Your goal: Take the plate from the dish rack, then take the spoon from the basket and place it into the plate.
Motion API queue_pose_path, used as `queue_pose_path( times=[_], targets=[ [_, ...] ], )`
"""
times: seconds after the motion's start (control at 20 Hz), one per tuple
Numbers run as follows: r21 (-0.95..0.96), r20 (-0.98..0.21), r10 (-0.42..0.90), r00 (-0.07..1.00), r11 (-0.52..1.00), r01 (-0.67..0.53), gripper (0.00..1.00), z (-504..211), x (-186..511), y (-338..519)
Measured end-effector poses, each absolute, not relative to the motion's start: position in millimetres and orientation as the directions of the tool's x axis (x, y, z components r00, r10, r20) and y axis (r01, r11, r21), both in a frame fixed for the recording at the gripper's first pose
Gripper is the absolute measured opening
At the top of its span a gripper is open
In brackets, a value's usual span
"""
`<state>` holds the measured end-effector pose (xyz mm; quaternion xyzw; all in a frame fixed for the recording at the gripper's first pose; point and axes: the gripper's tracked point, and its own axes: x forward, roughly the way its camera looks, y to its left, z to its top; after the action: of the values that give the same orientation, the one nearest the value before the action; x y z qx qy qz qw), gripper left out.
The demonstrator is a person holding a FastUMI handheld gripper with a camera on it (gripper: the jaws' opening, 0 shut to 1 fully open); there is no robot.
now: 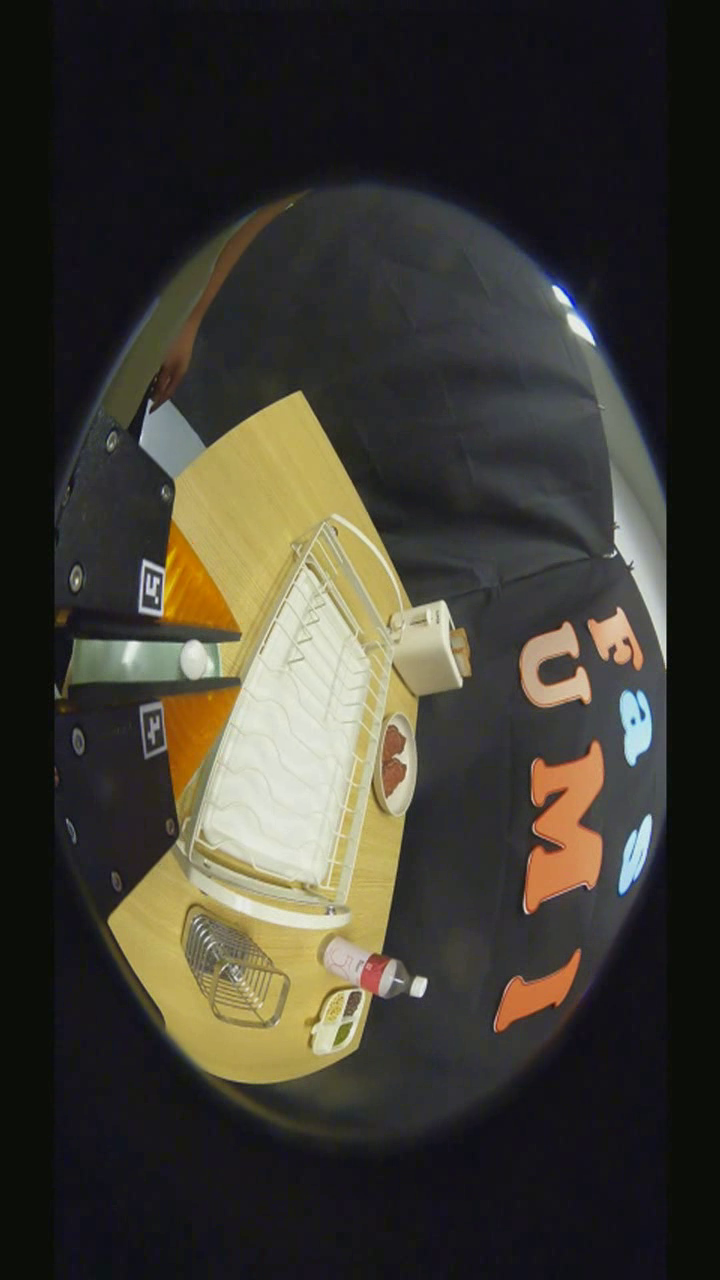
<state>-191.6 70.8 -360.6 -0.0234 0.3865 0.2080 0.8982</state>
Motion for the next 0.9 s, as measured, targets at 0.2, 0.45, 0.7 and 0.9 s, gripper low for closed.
queue_pose_path(
  times=[0.2,0.45,0.7,0.9],
  targets=[
    [0.12,-0.745,0.309,0.591,0.934,-0.338,0.18,-372.1,-206.9,46.1],
    [0.136,-0.778,0.262,0.571,0.957,-0.255,0.19,-388.7,-220.6,22.8],
    [0.156,-0.79,0.24,0.565,0.969,-0.194,0.2,-404.5,-223.5,12.9],
    [0.116,-0.801,0.193,0.566,0.979,-0.17,0.21,-405.7,-222.8,-3.4]
  ],
)
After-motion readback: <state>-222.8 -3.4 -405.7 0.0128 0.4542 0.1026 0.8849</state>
